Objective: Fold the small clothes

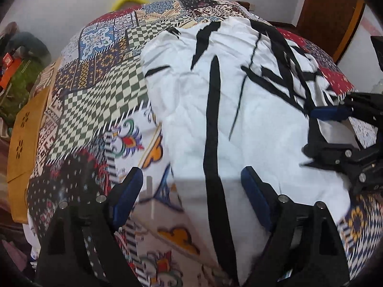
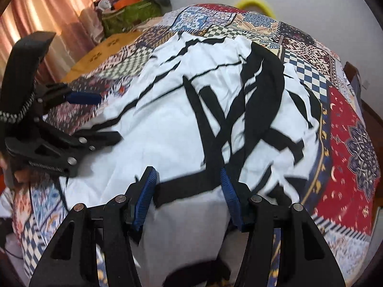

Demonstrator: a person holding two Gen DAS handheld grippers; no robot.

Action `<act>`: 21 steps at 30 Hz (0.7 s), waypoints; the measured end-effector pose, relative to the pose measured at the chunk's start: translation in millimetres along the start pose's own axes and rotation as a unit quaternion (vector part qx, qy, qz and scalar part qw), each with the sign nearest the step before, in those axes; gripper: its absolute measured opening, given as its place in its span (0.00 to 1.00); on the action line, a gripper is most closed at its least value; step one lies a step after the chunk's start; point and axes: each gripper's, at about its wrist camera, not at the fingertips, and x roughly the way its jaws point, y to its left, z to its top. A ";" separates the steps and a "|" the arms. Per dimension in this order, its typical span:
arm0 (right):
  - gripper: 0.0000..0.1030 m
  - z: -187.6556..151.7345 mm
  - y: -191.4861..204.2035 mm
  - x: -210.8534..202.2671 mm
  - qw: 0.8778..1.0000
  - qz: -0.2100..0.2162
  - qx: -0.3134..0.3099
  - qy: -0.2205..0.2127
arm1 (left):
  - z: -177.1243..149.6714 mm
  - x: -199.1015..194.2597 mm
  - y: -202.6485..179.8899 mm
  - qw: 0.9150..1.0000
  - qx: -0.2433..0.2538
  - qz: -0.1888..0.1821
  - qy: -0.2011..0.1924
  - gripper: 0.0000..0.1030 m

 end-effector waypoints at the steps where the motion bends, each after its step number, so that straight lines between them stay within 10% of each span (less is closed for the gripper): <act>1: 0.50 -3.9 2.6 -2.5 1.000 -0.003 -0.004 0.001 | -6.2 -4.5 0.2 1.000 0.002 0.001 0.000 0.82; 17: 0.50 -15.2 -8.6 -65.9 0.996 -0.023 0.049 -0.077 | -27.3 -59.5 22.2 0.997 -0.063 0.013 -0.034 0.85; 21: 0.66 -11.0 -20.3 -83.0 0.990 -0.041 0.069 -0.115 | -10.5 -70.9 32.4 0.994 -0.088 0.004 -0.062 0.85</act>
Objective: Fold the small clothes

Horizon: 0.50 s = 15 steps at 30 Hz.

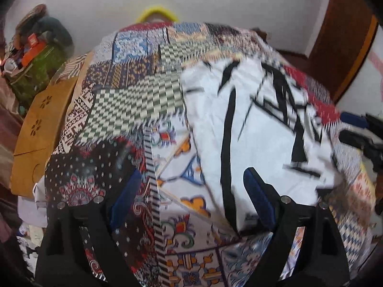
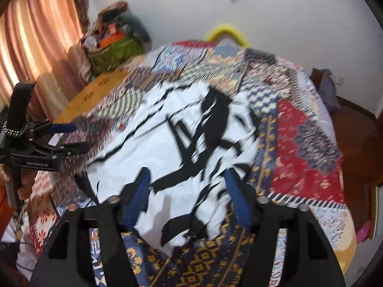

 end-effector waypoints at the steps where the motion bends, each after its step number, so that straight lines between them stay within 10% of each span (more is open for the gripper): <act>1: 0.70 1.7 -1.5 -2.2 1.000 -0.004 0.002 -0.006 | 4.2 0.8 1.1 1.000 -0.006 -0.002 -0.002 0.85; 15: 0.74 9.5 -59.1 68.6 0.992 0.020 0.115 0.050 | 39.9 99.5 20.4 0.989 -0.098 -0.066 0.087 0.86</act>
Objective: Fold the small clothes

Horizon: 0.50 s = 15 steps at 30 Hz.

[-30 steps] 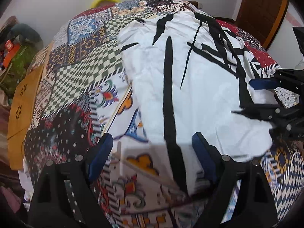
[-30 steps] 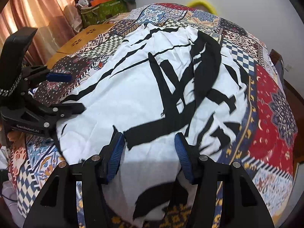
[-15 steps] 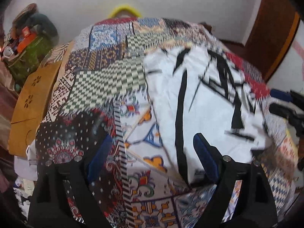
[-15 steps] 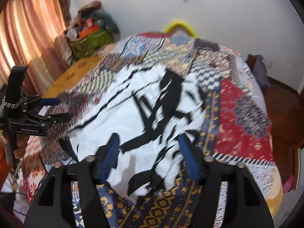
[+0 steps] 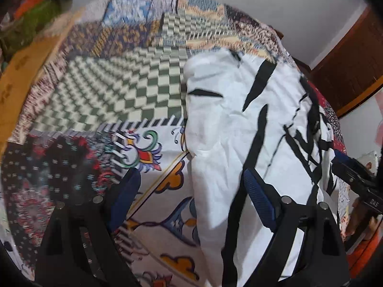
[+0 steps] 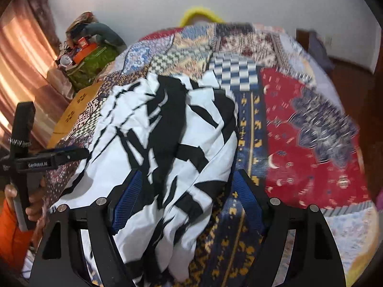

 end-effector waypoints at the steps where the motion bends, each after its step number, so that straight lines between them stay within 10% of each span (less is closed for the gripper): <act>1: 0.74 0.7 -2.7 5.8 1.000 0.005 0.009 0.005 | 0.8 7.4 0.7 1.000 -0.003 -0.009 0.009 0.86; 6: 0.76 6.6 -2.3 21.2 0.998 0.050 0.022 0.010 | 4.2 20.3 -6.2 0.999 0.003 -0.041 0.021 0.83; 15: 0.62 14.0 10.0 29.8 0.999 0.051 -0.006 0.015 | 12.2 26.3 -19.8 0.996 0.017 -0.088 0.008 0.41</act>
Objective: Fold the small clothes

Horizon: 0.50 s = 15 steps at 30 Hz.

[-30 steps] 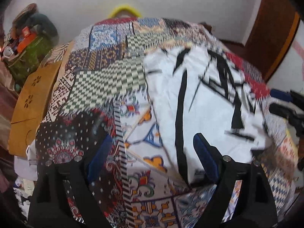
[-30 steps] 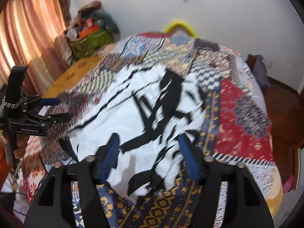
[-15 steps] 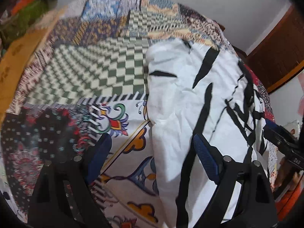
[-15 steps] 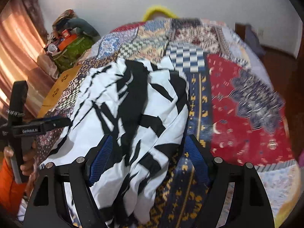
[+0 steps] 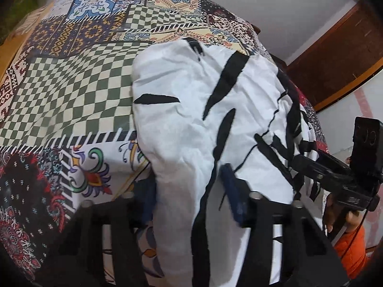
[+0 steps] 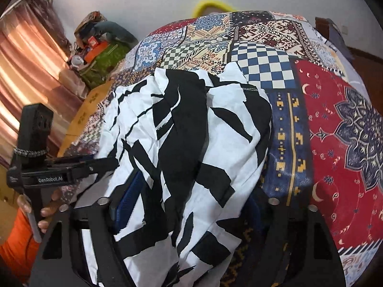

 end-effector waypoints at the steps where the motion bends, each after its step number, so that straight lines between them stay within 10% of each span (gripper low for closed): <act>1: 0.51 0.2 1.8 0.1 1.000 -0.011 -0.006 0.001 | -0.1 -0.5 -0.1 1.000 -0.004 -0.005 0.000 0.33; 7: 0.12 1.6 3.6 -7.3 1.000 -0.009 -0.025 0.002 | -3.0 -13.6 -5.4 1.000 0.001 -0.006 -0.014 0.11; 15: 0.09 2.0 37.3 -41.1 0.998 -0.007 -0.052 -0.045 | -11.3 -69.1 -24.6 0.996 0.041 0.025 -0.072 0.09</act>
